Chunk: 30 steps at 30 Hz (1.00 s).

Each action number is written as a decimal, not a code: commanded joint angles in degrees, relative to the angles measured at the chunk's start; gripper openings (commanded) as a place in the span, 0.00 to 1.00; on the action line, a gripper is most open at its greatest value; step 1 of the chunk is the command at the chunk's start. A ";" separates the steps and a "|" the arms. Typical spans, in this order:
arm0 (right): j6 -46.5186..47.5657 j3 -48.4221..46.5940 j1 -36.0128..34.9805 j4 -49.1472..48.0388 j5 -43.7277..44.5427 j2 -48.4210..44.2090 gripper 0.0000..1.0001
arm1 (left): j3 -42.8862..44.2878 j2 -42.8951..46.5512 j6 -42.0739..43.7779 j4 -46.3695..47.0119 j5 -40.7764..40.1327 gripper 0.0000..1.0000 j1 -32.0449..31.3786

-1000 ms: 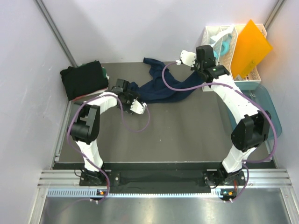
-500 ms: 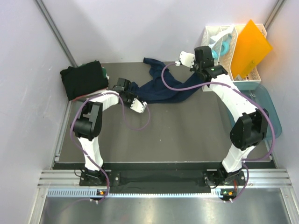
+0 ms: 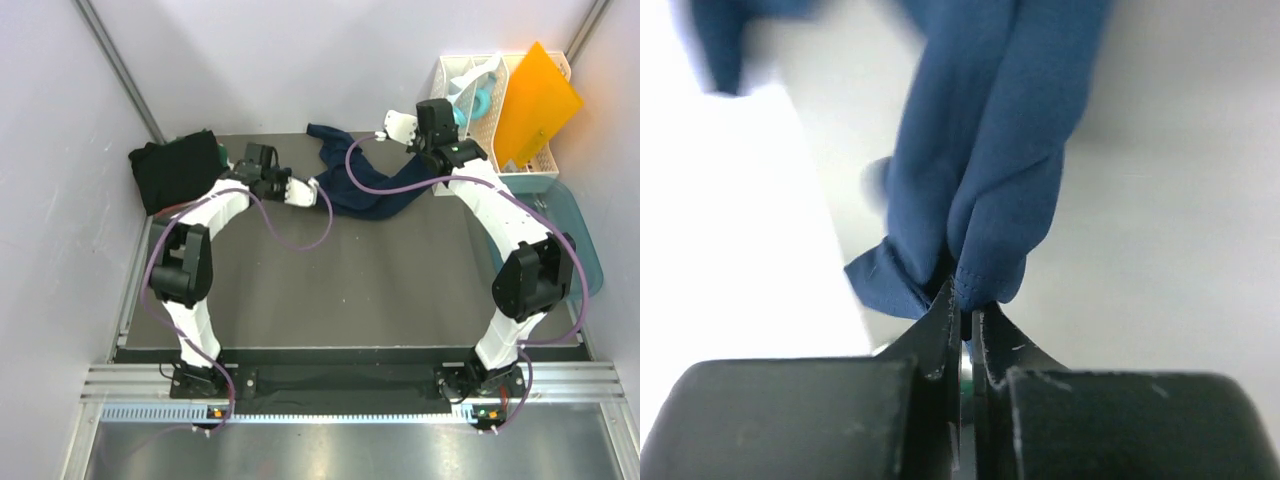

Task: Fold and stack the t-shirts
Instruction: Flatten out the tshirt

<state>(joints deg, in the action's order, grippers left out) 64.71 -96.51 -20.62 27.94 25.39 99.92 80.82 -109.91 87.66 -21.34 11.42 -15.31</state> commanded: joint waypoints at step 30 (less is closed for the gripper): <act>2.70 -7.29 -0.38 -2.98 2.21 0.98 0.00 | -0.14 21.85 -6.79 -21.80 6.40 0.62 2.13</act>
<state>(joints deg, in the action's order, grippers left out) 66.92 -99.70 -20.62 28.38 25.87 100.49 74.94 -85.01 83.83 -43.18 13.61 -13.80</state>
